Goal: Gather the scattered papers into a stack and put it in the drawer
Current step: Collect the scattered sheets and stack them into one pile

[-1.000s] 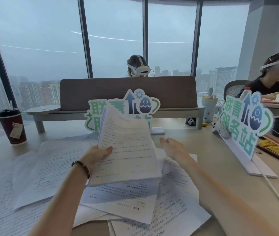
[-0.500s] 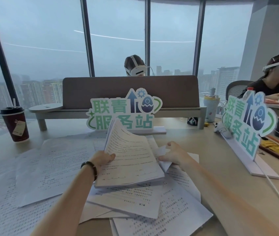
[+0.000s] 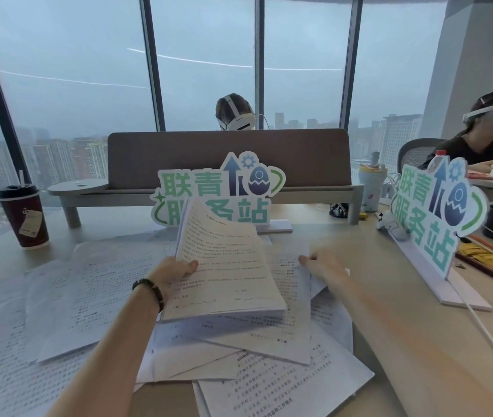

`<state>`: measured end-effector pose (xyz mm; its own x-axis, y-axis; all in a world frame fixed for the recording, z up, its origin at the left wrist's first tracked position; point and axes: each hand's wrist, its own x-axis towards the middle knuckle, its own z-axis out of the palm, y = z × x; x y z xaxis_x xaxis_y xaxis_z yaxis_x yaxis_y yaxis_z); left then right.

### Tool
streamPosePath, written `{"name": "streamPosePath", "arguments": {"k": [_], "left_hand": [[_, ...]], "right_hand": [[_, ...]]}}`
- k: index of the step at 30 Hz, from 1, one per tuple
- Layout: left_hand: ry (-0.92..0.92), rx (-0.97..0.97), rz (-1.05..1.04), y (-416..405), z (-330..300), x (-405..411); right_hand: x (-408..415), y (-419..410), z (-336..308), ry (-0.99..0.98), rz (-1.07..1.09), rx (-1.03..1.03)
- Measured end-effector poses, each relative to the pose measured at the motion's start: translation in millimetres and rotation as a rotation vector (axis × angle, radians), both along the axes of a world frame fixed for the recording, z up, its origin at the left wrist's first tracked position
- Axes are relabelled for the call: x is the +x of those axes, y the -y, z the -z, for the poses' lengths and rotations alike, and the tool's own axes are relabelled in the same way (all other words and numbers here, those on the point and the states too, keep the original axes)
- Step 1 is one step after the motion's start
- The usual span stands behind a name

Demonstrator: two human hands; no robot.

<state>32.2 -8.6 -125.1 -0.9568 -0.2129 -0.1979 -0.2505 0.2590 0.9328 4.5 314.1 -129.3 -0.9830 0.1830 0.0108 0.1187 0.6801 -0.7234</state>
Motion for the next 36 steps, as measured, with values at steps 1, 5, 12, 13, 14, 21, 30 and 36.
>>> {"name": "streamPosePath", "arguments": {"k": [1, 5, 12, 13, 14, 21, 30, 36], "left_hand": [[0.012, -0.003, -0.002, 0.0, 1.2, 0.1], [0.049, -0.012, 0.006, 3.4, 4.3, -0.3], [0.052, 0.03, 0.009, 4.0, 0.6, 0.9], [0.05, 0.024, 0.015, 4.0, 1.1, 0.6], [0.05, 0.017, 0.021, 3.6, 1.8, 0.8], [0.067, -0.045, 0.038, 1.2, 5.4, 0.5], [0.063, -0.022, 0.032, -2.3, 6.7, 0.7], [0.06, -0.028, 0.037, -0.6, 9.5, -2.9]], "right_hand": [[0.9, 0.3, -1.7, 0.041, -0.053, 0.0], [1.0, -1.3, -7.0, 0.084, -0.144, -0.09], [4.1, -11.3, -8.8, 0.022, -0.013, 0.301], [6.4, -10.9, -8.4, 0.017, 0.006, 0.425], [8.0, -10.3, -8.4, 0.028, 0.019, 0.519], [2.2, -8.6, -3.9, 0.13, -0.006, 0.58], [4.7, -7.6, -3.9, 0.181, 0.022, 0.737], [-3.5, -6.5, -0.2, 0.179, 0.045, 0.746]]}}
